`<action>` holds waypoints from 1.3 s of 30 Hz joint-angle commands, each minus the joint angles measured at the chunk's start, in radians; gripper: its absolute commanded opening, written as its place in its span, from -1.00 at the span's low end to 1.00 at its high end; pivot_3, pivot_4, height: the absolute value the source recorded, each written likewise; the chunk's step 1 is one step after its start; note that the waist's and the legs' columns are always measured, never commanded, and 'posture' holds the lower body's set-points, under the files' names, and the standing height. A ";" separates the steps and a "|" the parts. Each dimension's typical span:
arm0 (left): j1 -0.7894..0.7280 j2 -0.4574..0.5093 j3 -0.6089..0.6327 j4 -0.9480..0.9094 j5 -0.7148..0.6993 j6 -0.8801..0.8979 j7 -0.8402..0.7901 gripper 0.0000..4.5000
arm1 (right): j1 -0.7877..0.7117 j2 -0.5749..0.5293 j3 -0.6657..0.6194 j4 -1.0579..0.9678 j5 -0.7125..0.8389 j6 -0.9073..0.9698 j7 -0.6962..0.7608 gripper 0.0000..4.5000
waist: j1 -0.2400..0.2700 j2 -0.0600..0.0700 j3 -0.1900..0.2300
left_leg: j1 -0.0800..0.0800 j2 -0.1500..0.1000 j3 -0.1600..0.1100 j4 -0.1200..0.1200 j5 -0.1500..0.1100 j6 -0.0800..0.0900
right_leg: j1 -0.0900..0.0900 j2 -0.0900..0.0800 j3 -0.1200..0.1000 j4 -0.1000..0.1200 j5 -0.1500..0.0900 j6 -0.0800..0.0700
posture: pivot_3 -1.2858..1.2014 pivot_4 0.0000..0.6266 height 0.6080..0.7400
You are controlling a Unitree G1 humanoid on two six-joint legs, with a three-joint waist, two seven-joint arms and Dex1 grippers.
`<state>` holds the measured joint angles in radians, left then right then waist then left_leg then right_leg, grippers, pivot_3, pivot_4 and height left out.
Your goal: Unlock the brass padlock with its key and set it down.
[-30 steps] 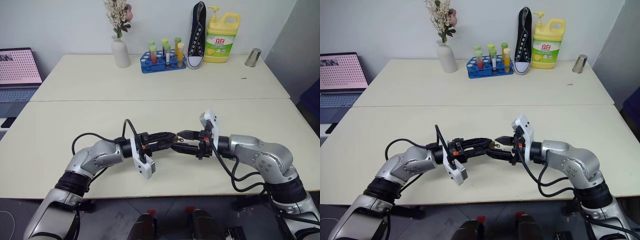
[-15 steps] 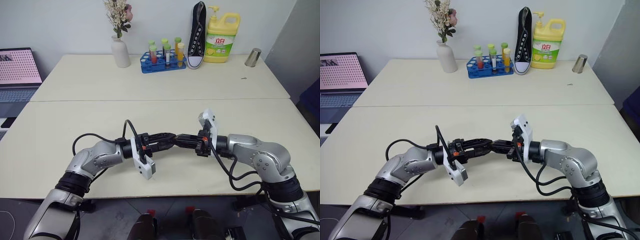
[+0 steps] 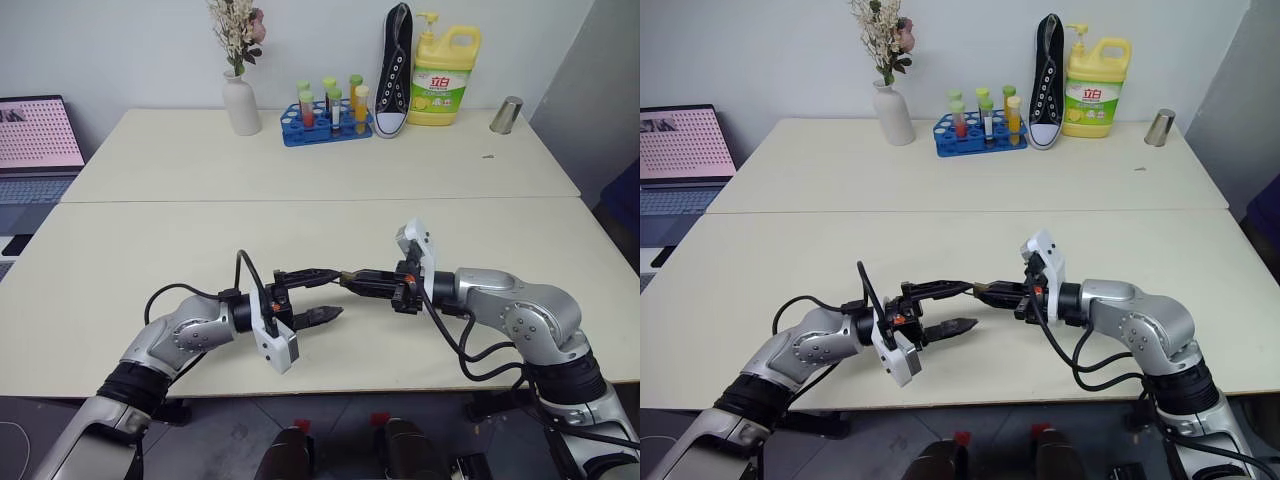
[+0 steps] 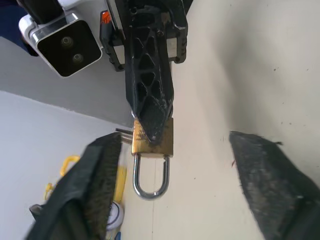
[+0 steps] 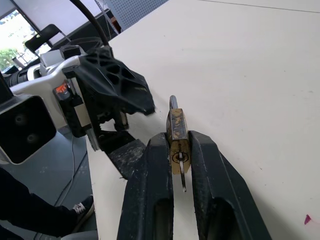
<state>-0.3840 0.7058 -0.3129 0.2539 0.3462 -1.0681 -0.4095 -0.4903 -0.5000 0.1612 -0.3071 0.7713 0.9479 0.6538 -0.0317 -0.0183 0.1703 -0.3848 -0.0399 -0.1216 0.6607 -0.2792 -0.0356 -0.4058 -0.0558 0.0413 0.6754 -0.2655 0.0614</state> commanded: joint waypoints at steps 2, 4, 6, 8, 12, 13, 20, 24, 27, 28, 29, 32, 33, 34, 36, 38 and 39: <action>0.030 0.030 0.031 -0.039 -0.120 0.060 -0.041 0.97 | -0.007 -0.038 -0.031 -0.025 -0.030 -0.045 0.048 -0.94 | 0.000 0.000 0.000 | 0.000 0.000 0.000 0.000 0.000 0.000 | 0.000 0.000 0.000 0.000 0.000 0.000 | 0.03 -0.52 1.00; 0.033 0.024 0.036 -0.038 -0.220 0.149 -0.087 0.82 | -0.006 -0.057 -0.032 -0.032 -0.043 -0.060 0.069 -0.94 | 0.000 0.000 0.000 | 0.000 0.000 0.000 0.000 0.000 0.000 | 0.000 0.000 0.000 0.000 0.000 0.000 | 0.03 -0.52 1.00; 0.041 0.011 0.009 -0.080 -0.429 0.344 -0.221 0.56 | -0.001 -0.080 -0.027 -0.059 -0.062 -0.091 0.100 -0.94 | -0.001 0.000 0.000 | 0.000 0.000 0.000 0.000 0.000 0.000 | 0.000 0.000 0.000 0.000 0.000 0.000 | 0.03 -0.52 1.00; 0.038 -0.013 0.009 -0.145 -0.608 0.576 -0.317 0.28 | 0.007 -0.102 -0.012 -0.092 -0.081 -0.123 0.132 -0.94 | -0.002 0.001 0.000 | 0.000 0.000 0.000 0.000 0.000 0.000 | 0.000 0.000 0.000 0.000 0.000 0.000 | 0.03 -0.52 1.00; 0.020 -0.034 0.049 -0.238 -0.808 0.944 -0.408 -0.28 | 0.020 -0.104 -0.002 -0.122 -0.096 -0.146 0.152 -0.94 | -0.004 0.001 0.000 | 0.000 0.000 0.000 0.000 0.000 0.000 | 0.000 0.000 0.000 0.000 0.000 0.000 | 0.03 -0.52 1.00; 0.017 -0.044 0.058 -0.251 -0.833 0.996 -0.418 -0.43 | 0.022 -0.101 -0.002 -0.128 -0.096 -0.149 0.153 -0.94 | -0.004 0.001 0.000 | 0.000 0.000 0.000 0.000 0.000 0.000 | 0.000 0.000 0.000 0.000 0.000 0.000 | 0.03 -0.52 1.00; 0.006 -0.114 0.096 -0.353 -0.936 1.234 -0.482 -1.00 | 0.031 -0.098 0.005 -0.146 -0.102 -0.158 0.163 -0.94 | -0.002 0.001 0.000 | 0.000 0.001 -0.001 0.000 0.000 0.000 | 0.000 0.001 0.000 0.000 0.000 0.000 | 0.03 -0.52 1.00; 0.018 -0.121 0.109 -0.392 -0.933 1.291 -0.512 -1.00 | 0.036 -0.097 0.008 -0.145 -0.115 -0.166 0.163 -0.94 | -0.002 0.001 0.001 | 0.000 0.000 0.000 0.000 0.000 0.000 | 0.000 0.001 0.000 0.000 0.000 0.000 | 0.03 -0.52 1.00; 0.033 -0.116 0.121 -0.420 -0.939 1.334 -0.532 -1.00 | 0.041 -0.095 0.007 -0.143 -0.123 -0.169 0.166 -0.94 | -0.001 0.001 0.000 | 0.000 0.001 0.000 0.000 0.000 0.000 | 0.000 0.001 0.000 -0.001 0.000 0.000 | 0.03 -0.52 1.00; 0.040 -0.112 0.125 -0.430 -0.935 1.343 -0.539 -1.00 | 0.043 -0.095 0.007 -0.143 -0.124 -0.170 0.167 -0.94 | -0.001 0.001 0.000 | 0.000 0.001 0.000 0.000 0.000 0.000 | 0.000 0.001 0.000 -0.001 0.000 0.000 | 0.03 -0.52 1.00; 0.046 -0.112 0.131 -0.439 -0.937 1.357 -0.541 -1.00 | 0.043 -0.095 0.006 -0.142 -0.125 -0.171 0.168 -0.94 | -0.001 0.001 0.001 | 0.000 0.001 0.000 0.000 0.000 0.000 | 0.000 0.001 0.000 -0.001 0.000 0.000 | 0.03 -0.52 1.00; 0.059 -0.107 0.146 -0.462 -0.936 1.387 -0.558 -1.00 | 0.042 -0.094 0.009 -0.133 -0.131 -0.177 0.170 -0.94 | 0.000 0.001 0.001 | 0.000 0.001 0.000 0.000 0.000 0.000 | 0.000 0.001 0.000 -0.001 0.000 0.000 | 0.03 -0.52 1.00; 0.062 -0.104 0.149 -0.471 -0.936 1.396 -0.565 -1.00 | 0.042 -0.094 0.010 -0.131 -0.133 -0.179 0.171 -0.94 | 0.000 0.001 0.001 | 0.000 0.001 0.000 0.000 0.000 0.000 | 0.000 0.001 0.000 -0.001 0.000 0.000 | 0.03 -0.52 1.00; 0.064 -0.104 0.152 -0.477 -0.936 1.404 -0.569 -1.00 | 0.043 -0.095 0.010 -0.131 -0.134 -0.179 0.172 -0.94 | 0.000 0.001 0.001 | 0.000 0.001 0.000 0.000 0.000 0.000 | 0.000 0.001 0.000 -0.001 0.000 0.000 | 0.03 -0.52 1.00; 0.066 -0.108 0.163 -0.495 -0.951 1.433 -0.573 -1.00 | 0.043 -0.094 0.012 -0.129 -0.138 -0.181 0.175 -0.94 | 0.000 0.001 0.001 | 0.000 0.001 0.000 0.000 0.000 0.000 | 0.001 0.001 0.000 -0.001 0.000 0.000 | 0.03 -0.52 1.00; 0.068 -0.102 0.176 -0.521 -0.981 1.478 -0.583 -1.00 | 0.042 -0.094 0.014 -0.125 -0.144 -0.183 0.179 -0.94 | 0.000 0.001 0.001 | 0.000 0.001 0.000 0.000 0.000 0.000 | 0.001 0.001 0.000 -0.001 0.000 0.000 | 0.03 -0.52 1.00; 0.068 -0.099 0.181 -0.531 -0.992 1.497 -0.587 -1.00 | 0.041 -0.094 0.015 -0.124 -0.146 -0.183 0.181 -0.94 | 0.000 0.001 0.001 | 0.000 0.001 0.000 0.000 0.000 0.000 | 0.001 0.001 0.000 -0.001 0.000 0.000 | 0.03 -0.52 1.00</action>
<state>-0.3147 0.5969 -0.1618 -0.2166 -0.6058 0.4025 -0.9779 -0.4457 -0.5956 0.1812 -0.4154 0.6316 0.7861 0.8264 -0.0320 -0.0177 0.1708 -0.3849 -0.0392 -0.1219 0.6608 -0.2792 -0.0357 -0.4053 -0.0553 0.0412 0.6739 -0.2657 0.0614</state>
